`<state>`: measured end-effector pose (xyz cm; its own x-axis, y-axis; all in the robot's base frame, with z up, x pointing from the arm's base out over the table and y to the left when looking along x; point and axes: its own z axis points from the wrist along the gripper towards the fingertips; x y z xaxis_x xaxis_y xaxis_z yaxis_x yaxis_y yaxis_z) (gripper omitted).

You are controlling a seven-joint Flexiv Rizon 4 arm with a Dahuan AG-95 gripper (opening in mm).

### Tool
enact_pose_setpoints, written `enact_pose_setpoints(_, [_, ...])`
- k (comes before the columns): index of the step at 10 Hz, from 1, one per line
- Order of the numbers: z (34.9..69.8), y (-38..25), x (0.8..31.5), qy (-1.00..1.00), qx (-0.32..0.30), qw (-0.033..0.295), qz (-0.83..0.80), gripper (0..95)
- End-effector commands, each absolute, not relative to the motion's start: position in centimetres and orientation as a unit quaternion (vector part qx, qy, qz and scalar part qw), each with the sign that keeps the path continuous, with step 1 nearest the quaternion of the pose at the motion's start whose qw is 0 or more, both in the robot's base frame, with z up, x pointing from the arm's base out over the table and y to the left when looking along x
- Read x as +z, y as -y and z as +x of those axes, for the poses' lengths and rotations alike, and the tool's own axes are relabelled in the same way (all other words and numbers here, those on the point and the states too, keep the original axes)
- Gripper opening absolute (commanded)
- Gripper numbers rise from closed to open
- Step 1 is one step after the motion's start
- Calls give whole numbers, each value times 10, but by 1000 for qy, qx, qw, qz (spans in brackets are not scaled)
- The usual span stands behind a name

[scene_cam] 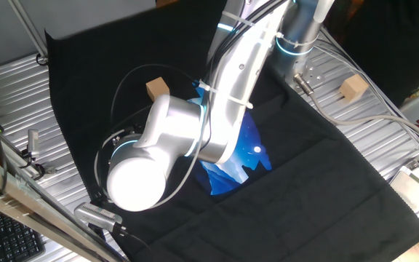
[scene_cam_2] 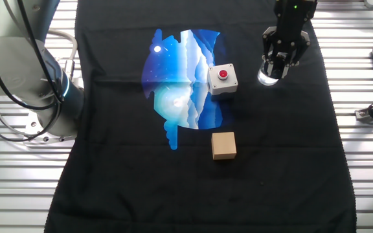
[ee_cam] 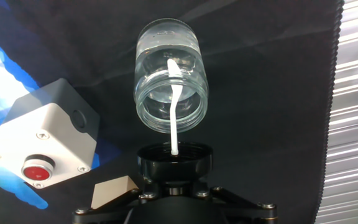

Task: Screw the lid onto the jar

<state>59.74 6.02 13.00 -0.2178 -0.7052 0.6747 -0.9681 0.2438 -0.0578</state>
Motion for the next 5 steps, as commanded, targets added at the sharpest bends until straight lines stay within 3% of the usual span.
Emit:
enact_pose_setpoints(1, [598,-61,130,741,243,270,566,0])
enact_pose_setpoints(2, [598,-61,130,740,242,269,566,190])
enact_pose_setpoints(5, [598,-61,131,740,241,269,568,190])
